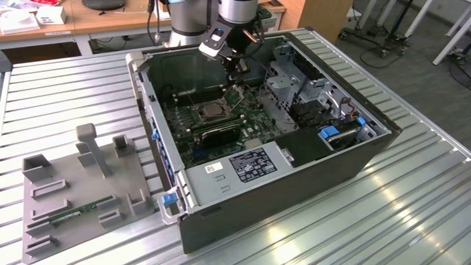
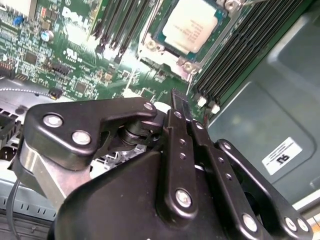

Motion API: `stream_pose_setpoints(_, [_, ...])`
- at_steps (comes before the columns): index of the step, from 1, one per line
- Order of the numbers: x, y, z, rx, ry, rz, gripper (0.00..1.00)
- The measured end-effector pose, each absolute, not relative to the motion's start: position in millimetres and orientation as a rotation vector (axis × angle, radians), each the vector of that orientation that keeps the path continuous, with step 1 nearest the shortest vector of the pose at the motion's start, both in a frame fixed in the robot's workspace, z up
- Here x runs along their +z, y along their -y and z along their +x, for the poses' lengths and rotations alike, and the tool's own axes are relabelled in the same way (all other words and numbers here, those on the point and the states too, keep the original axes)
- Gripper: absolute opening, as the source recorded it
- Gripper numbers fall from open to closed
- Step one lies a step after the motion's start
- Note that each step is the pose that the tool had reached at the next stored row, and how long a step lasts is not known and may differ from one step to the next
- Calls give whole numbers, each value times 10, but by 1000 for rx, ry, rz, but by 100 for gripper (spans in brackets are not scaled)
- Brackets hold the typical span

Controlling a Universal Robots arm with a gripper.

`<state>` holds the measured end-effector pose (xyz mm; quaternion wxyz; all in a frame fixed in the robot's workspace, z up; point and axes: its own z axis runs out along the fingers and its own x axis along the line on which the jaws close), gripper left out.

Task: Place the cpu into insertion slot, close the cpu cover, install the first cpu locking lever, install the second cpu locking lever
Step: 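Close the cpu cover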

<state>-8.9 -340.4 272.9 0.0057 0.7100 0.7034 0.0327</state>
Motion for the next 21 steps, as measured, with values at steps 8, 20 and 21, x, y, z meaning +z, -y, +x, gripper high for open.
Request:
stream_pose_setpoints(8, [2729,3404,55,102,-2202,2222,11])
stream_pose_setpoints(20, [2728,3404,259,102,-2202,2223,11])
stream_pose_setpoints(21, [2727,3404,272,102,-2202,2222,11])
